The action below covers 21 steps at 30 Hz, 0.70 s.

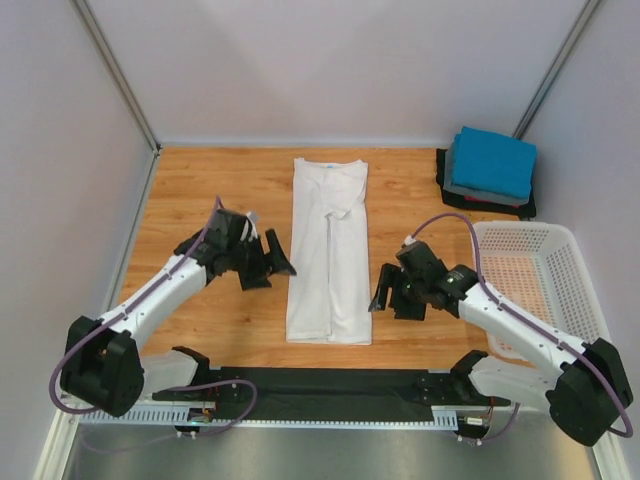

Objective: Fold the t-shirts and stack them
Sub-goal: Fold the tshirt

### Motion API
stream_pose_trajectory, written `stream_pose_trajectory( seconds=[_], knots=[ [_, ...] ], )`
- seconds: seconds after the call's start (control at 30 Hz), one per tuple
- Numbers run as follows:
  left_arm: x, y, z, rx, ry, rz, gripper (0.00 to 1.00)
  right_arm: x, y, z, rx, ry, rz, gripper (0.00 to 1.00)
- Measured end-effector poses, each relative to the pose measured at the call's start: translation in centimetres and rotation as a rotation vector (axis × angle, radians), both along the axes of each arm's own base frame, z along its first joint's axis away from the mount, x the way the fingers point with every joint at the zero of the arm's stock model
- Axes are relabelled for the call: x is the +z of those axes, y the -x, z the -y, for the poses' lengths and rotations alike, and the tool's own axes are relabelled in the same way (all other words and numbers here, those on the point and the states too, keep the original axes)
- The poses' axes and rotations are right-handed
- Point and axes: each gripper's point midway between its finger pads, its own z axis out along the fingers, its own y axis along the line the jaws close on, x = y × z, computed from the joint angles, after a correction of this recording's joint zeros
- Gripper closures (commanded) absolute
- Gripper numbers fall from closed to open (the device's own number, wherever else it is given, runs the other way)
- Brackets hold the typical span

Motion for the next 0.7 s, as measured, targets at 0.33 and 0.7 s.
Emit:
stream_pose_trajectory(
  seconds=[0.33, 0.7],
  knots=[
    [-5.2, 10.9, -0.9, 0.006, 0.009, -0.143, 0.23, -5.4, 6.2, -0.1, 0.010, -0.114, -0.152, 0.43],
    [-9.9, 13.1, -0.8, 0.043, -0.030, -0.232, 0.32, -7.0, 6.2, -2.0, -0.002, -0.171, -0.153, 0.50]
  ],
)
